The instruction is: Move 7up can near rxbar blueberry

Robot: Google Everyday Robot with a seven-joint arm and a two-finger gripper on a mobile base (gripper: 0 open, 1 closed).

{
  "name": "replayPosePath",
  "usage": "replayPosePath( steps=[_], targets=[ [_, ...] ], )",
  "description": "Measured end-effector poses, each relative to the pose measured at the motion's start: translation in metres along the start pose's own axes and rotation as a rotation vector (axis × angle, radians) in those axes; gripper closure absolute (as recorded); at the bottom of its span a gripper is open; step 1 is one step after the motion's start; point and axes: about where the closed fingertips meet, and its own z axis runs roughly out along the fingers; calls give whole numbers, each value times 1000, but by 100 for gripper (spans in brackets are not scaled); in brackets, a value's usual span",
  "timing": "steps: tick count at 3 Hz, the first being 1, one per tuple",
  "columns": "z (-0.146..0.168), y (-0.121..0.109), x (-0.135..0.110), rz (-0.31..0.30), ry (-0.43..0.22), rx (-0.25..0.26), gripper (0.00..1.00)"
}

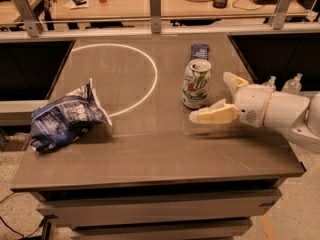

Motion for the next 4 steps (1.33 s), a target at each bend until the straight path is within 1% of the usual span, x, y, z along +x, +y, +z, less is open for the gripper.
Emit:
replayPosePath(
  steps=[1, 2, 3, 4],
  targets=[
    [17, -1, 0, -9, -4, -18, 0],
    [32, 0, -3, -23, -17, -44, 17],
    [41, 4, -6, -37, -29, -72, 41],
    [41, 6, -9, -50, -35, -83, 64]
  ],
)
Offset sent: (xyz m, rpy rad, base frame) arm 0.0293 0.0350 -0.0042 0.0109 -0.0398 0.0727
